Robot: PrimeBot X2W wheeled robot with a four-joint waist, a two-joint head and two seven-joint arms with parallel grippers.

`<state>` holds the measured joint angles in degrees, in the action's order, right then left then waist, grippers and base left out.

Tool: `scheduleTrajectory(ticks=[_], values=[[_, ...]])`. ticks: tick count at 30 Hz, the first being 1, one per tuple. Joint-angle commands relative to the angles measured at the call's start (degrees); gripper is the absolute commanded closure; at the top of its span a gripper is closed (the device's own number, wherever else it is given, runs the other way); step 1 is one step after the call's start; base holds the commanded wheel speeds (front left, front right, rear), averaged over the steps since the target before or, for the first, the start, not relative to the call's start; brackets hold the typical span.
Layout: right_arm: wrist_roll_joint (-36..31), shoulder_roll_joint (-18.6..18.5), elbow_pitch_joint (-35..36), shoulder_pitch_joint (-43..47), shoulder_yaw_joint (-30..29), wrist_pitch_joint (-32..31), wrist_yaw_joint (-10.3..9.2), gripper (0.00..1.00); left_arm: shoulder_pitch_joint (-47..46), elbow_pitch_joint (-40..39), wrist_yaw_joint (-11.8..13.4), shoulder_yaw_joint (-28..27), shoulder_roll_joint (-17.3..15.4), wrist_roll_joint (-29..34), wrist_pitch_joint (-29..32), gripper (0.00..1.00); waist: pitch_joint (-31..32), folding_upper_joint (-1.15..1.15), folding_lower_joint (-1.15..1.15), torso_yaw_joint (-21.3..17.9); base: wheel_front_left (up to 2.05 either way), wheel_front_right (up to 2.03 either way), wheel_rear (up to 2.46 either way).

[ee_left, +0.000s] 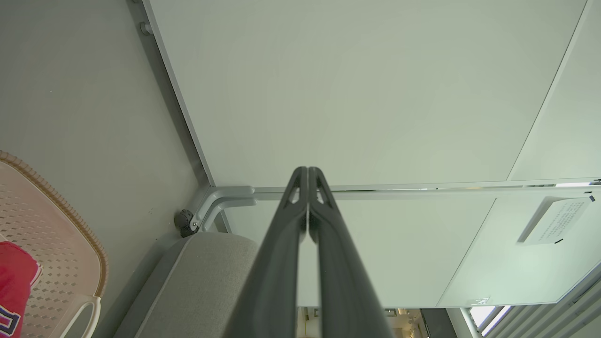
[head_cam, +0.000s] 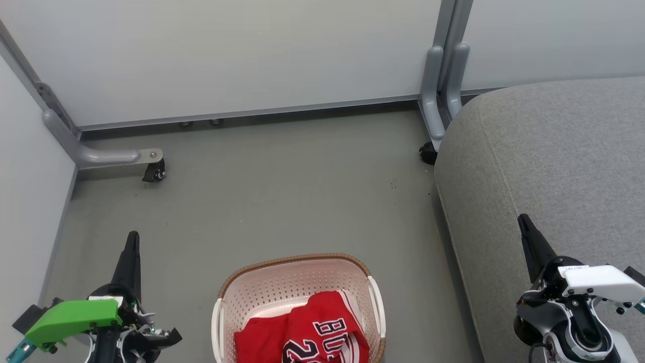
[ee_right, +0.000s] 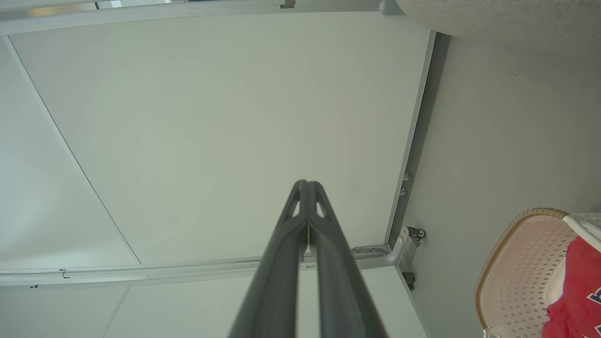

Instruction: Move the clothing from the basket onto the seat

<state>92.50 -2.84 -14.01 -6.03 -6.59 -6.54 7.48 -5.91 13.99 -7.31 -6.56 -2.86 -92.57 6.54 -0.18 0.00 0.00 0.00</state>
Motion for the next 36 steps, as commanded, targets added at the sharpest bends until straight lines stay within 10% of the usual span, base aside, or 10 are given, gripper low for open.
scheduleTrajectory(ticks=[1,36], values=[[-0.19,-0.06,-0.08,-0.37,0.01,-0.1,0.02,1.0,-0.67,0.1,-0.37,-0.01,-0.07,0.31,0.11,1.0,0.0,0.0,0.0,0.0,0.0,0.0,0.0],[-0.19,-0.06,-0.08,-0.38,0.01,-0.1,0.02,1.0,-0.67,0.1,-0.37,-0.01,-0.08,0.32,0.11,1.0,0.0,0.0,0.0,0.0,0.0,0.0,0.0]])
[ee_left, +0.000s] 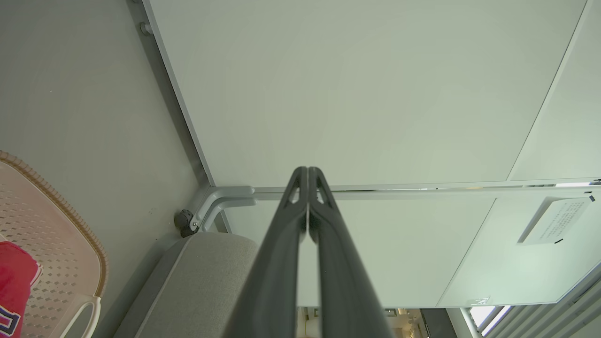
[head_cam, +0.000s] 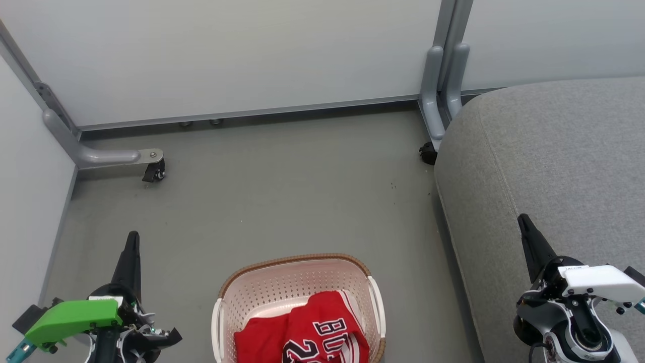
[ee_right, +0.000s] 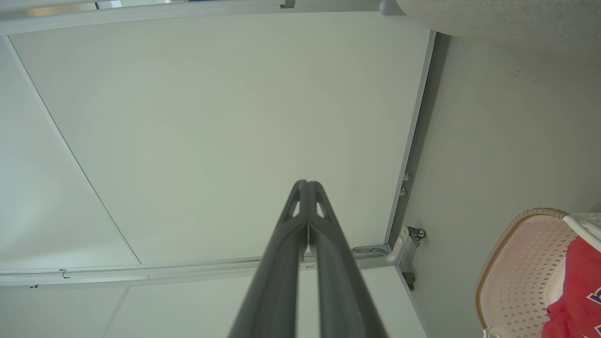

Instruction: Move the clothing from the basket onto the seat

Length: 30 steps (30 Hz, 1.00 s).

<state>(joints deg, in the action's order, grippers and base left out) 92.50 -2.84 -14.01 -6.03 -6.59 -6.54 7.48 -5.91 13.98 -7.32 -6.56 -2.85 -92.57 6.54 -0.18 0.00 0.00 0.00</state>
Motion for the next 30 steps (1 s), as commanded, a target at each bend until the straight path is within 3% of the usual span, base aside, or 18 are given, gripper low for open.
scheduleTrajectory(ticks=[1,30], values=[[-0.19,-0.06,-0.08,-0.38,0.01,-0.1,0.02,1.0,-0.67,0.11,-0.36,-0.01,-0.09,0.32,0.11,1.0,0.0,0.0,0.0,0.0,0.0,0.0,0.0],[-0.19,-0.06,-0.08,-0.38,0.02,-0.1,0.03,1.0,-0.67,0.11,-0.35,-0.01,-0.09,0.32,0.11,1.0,0.0,0.0,0.0,0.0,0.0,0.0,0.0]])
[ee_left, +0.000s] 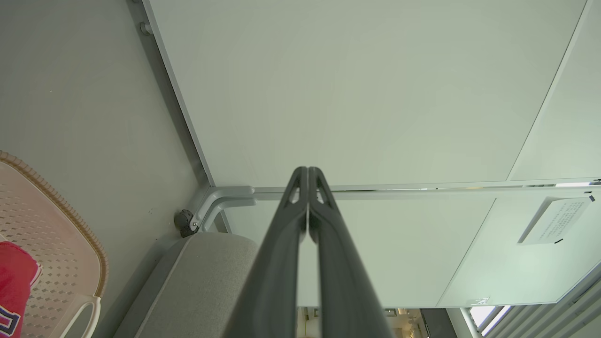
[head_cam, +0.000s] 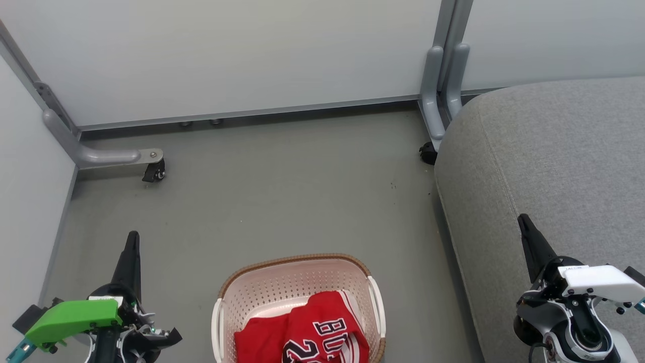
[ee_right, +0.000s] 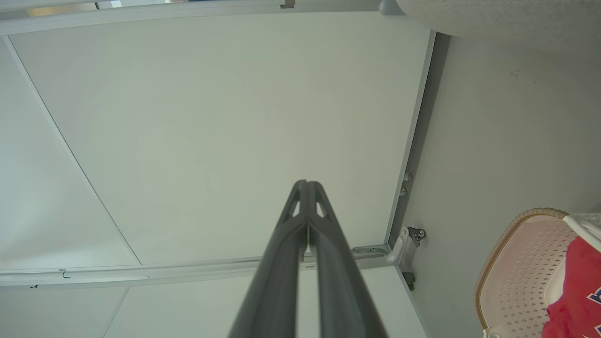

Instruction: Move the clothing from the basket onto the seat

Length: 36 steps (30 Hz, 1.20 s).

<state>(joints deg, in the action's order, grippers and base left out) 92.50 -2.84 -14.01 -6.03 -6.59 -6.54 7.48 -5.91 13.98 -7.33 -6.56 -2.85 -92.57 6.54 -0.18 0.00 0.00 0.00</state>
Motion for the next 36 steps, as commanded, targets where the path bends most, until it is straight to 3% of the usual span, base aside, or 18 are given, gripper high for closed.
scheduleTrajectory(ticks=[1,9,10,23,36], values=[[-0.19,-0.06,-0.08,-0.38,0.02,-0.1,0.03,1.0,-0.67,0.11,-0.34,-0.01,-0.09,0.32,0.11,1.0,0.0,0.0,0.0,0.0,0.0,0.0,0.0],[-0.19,-0.06,-0.08,-0.38,0.02,-0.1,0.03,1.0,-0.67,0.11,-0.34,-0.01,-0.09,0.32,0.11,1.0,0.0,0.0,0.0,0.0,0.0,0.0,0.0],[0.0,0.0,0.01,0.0,0.0,0.01,0.0,0.0,0.0,0.01,0.01,0.0,0.0,-0.01,-0.01,0.0,0.0,0.0,0.0,0.0,0.0,0.0,0.0],[-2.07,0.4,-0.15,2.05,0.59,2.79,-0.01,0.0,2.05,1.12,0.09,-0.08,0.37,0.14,-2.78,0.0,0.28,0.0,0.0,-0.14,0.0,0.0,0.0],[-14.99,0.3,0.99,1.46,-0.76,6.13,0.0,0.0,2.5,0.07,0.03,-2.18,0.27,4.27,-6.13,0.0,0.67,0.0,0.0,-0.34,0.0,0.0,0.0]])
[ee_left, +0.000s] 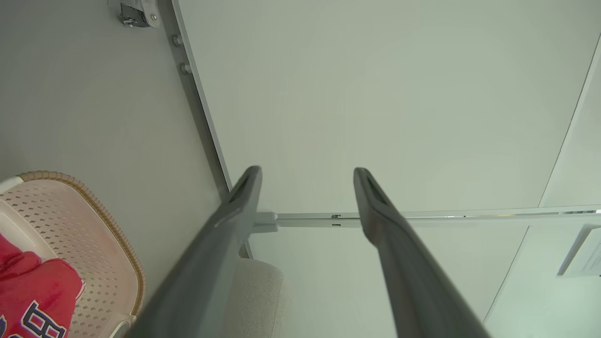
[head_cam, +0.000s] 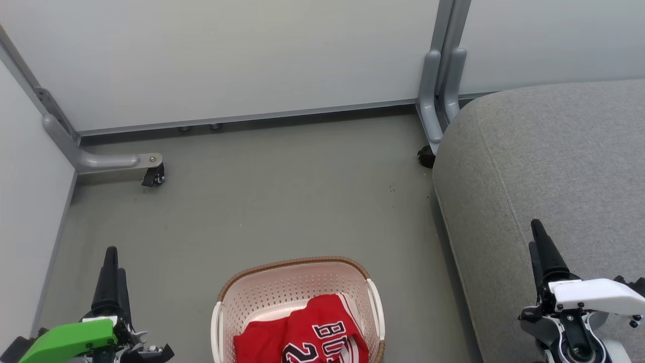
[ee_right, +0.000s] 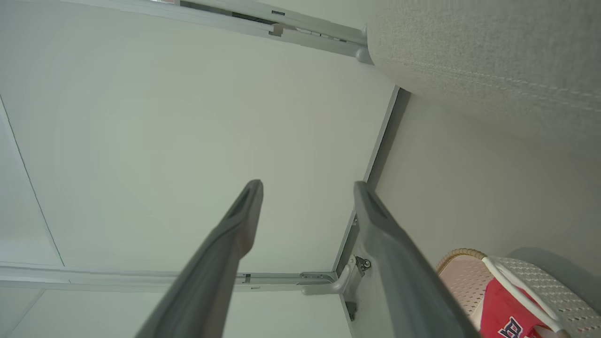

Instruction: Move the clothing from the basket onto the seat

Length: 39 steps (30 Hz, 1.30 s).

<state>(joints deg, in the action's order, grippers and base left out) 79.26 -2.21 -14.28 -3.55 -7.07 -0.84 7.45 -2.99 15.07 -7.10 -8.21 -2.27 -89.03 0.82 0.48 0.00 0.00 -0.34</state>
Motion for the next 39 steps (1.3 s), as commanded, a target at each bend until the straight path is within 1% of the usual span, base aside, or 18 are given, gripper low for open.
scheduleTrajectory(ticks=[1,3,7,15,18,21,23,25,30,31,32,34,36,39], values=[[-3.53,-0.34,1.44,-1.08,-0.27,0.64,0.02,0.0,-0.45,-1.07,-0.21,-0.84,-0.32,1.18,-0.6,0.0,0.03,0.0,0.0,0.0,0.0,0.0,0.0],[-9.26,-0.71,2.13,-1.26,-0.45,1.11,0.02,0.0,-0.58,-1.36,-0.22,-1.46,-0.33,2.19,-1.07,0.0,0.06,0.0,0.0,-0.01,0.0,0.0,0.0],[-17.93,-0.85,4.48,-1.76,0.28,2.02,0.02,0.0,-0.91,-2.45,-0.24,-2.91,-0.36,5.37,-1.99,0.0,0.09,0.0,0.0,0.01,0.0,0.0,0.0],[-29.53,-1.74,9.68,-2.36,2.24,3.7,0.03,0.0,-1.62,-5.83,-0.27,-5.77,-0.41,12.81,-3.65,0.0,0.17,0.0,0.0,0.03,0.0,0.0,0.0],[-34.27,-2.45,11.82,-2.57,3.85,4.31,0.02,0.0,-1.85,-7.5,-0.29,-7.61,-0.43,17.31,-4.26,0.0,0.18,0.0,0.0,0.03,0.0,0.0,0.0],[-37.52,-2.89,12.96,-2.59,4.91,4.86,0.03,0.0,-2.19,-8.74,0.05,-8.33,-0.45,20.8,-4.83,0.0,0.2,0.0,0.0,0.04,0.0,0.0,0.0],[-39.57,-3.15,13.58,-2.66,5.46,5.27,0.03,0.0,-2.0,-10.15,0.86,-7.87,-0.46,23.52,-5.19,0.0,0.21,0.0,0.0,0.06,0.0,0.0,0.0],[-41.66,-3.47,14.05,-2.69,6.07,5.64,0.03,0.0,-1.64,-11.92,2.2,-6.68,-0.47,26.29,-5.61,0.0,0.21,0.0,0.0,0.1,0.0,0.0,0.0],[-46.63,-4.06,14.48,-2.36,7.73,6.61,0.03,0.0,-0.11,-16.73,5.96,-1.74,-0.5,33.48,-6.56,0.0,0.24,0.0,0.0,0.21,0.0,0.0,0.0],[-47.07,-4.07,14.28,-2.25,7.96,6.73,0.03,0.0,0.1,-17.29,6.39,-1.03,-0.5,34.86,-6.66,0.0,0.25,0.0,0.0,0.21,0.0,0.0,0.0],[-47.93,-4.18,13.85,-2.1,8.52,6.92,0.03,0.0,0.52,-18.4,7.37,0.74,-0.51,38.71,-6.87,0.0,0.26,0.0,0.0,0.2,0.0,0.0,0.0],[-49.54,-4.47,13.66,-2.18,9.26,7.34,0.03,0.0,0.91,-19.49,9.54,3.78,-0.51,43.56,-7.23,0.0,0.26,0.0,0.0,0.17,0.0,0.0,0.0],[-51.3,-4.53,13.57,-2.18,9.61,7.62,0.03,0.0,1.19,-20.1,11.67,6.81,-0.52,47.82,-7.55,0.0,0.28,0.0,0.0,0.16,0.0,0.0,0.0],[-53.83,-4.51,13.71,-1.96,10.14,8.08,0.03,0.0,1.53,-20.17,14.4,10.55,-0.54,52.44,-8.05,0.0,0.32,0.0,0.0,0.17,0.0,0.0,0.0]])
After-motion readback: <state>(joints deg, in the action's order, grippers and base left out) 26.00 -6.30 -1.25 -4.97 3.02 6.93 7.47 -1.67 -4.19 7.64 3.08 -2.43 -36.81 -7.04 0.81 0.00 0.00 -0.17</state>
